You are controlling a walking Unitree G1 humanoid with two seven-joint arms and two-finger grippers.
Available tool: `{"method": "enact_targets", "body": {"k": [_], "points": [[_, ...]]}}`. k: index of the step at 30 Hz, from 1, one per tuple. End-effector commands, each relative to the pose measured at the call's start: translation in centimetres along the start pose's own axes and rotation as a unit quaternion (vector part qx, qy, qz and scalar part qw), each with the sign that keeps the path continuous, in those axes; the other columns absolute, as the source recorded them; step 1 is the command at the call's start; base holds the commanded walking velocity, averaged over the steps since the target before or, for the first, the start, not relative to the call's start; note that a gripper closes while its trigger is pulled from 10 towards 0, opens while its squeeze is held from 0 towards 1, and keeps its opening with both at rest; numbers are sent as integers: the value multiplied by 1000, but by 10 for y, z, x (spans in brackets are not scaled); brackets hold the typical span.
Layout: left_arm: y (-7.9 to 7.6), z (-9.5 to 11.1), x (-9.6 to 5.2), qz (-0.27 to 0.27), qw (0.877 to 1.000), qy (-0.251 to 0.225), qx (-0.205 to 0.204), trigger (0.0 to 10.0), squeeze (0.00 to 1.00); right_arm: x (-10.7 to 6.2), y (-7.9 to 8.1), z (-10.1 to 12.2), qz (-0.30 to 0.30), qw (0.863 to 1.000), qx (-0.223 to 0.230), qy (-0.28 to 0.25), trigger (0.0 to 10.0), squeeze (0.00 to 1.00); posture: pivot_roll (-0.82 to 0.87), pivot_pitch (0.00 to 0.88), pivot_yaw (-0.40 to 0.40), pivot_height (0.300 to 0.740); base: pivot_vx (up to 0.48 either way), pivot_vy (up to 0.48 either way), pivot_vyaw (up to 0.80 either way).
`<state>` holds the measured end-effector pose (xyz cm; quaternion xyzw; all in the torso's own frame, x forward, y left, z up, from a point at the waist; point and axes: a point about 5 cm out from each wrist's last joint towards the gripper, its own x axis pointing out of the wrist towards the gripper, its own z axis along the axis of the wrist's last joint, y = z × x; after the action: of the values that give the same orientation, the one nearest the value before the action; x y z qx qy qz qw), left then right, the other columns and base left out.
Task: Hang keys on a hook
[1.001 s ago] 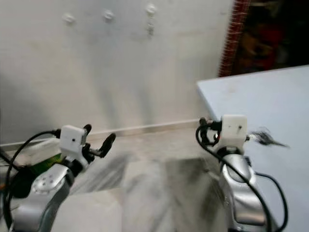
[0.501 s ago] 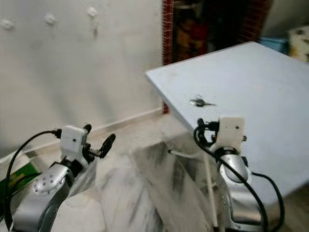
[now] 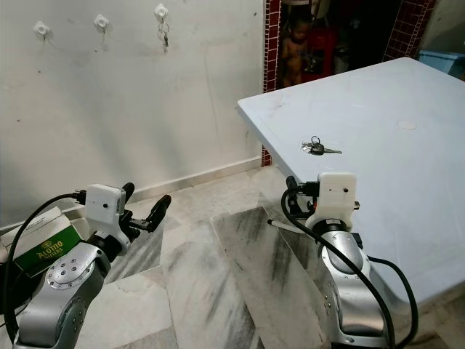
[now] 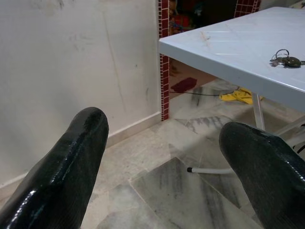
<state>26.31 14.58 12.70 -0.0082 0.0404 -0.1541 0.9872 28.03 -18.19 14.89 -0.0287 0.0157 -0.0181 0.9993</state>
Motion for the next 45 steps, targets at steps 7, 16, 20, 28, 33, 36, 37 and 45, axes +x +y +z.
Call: {"method": "enact_targets", "body": {"k": [7, 16, 20, 28, 33, 36, 37, 45], "points": [[5, 1, 3, 5, 1000, 0, -3, 10000, 0, 5, 8, 2, 8, 1000, 5, -2, 10000, 0, -12, 0, 81, 740, 0, 0, -604], [5, 4, 4, 9, 1000, -11, -3, 10000, 0, 5, 7, 1, 5, 1000, 3, -2, 10000, 0, -16, 0, 82, 740, 0, 0, -267], [6, 6, 6, 11, 1000, -18, -3, 10000, 0, 4, 8, 1, 5, 1000, 3, -2, 10000, 0, -23, 0, 86, 740, 0, 0, -302], [4, 5, 6, 2, 1000, -16, -4, 10000, 0, 3, 6, 2, 3, 1000, 2, -3, 10000, 0, -26, 0, 87, 740, 234, 0, -588], [4, 5, 6, 2, 1000, -16, -5, 10000, 0, 4, 6, 2, 4, 1000, 1, -4, 10000, 0, -22, 0, 85, 740, 328, 0, -195], [4, 5, 6, 2, 1000, -17, -5, 10000, 0, 4, 8, 1, 7, 1000, 0, -3, 10000, 0, -20, 0, 83, 740, 341, 0, 0], [4, 5, 6, 2, 1000, -17, -5, 10000, 0, 4, 8, 1, 7, 1000, 0, -3, 10000, 0, -20, 0, 83, 740, 341, 0, 0], [4, 5, 5, 3, 1000, -16, -3, 10000, 0, 4, 9, 0, 9, 1000, -1, -2, 10000, 0, -18, 0, 83, 740, 312, 0, 0]]}}
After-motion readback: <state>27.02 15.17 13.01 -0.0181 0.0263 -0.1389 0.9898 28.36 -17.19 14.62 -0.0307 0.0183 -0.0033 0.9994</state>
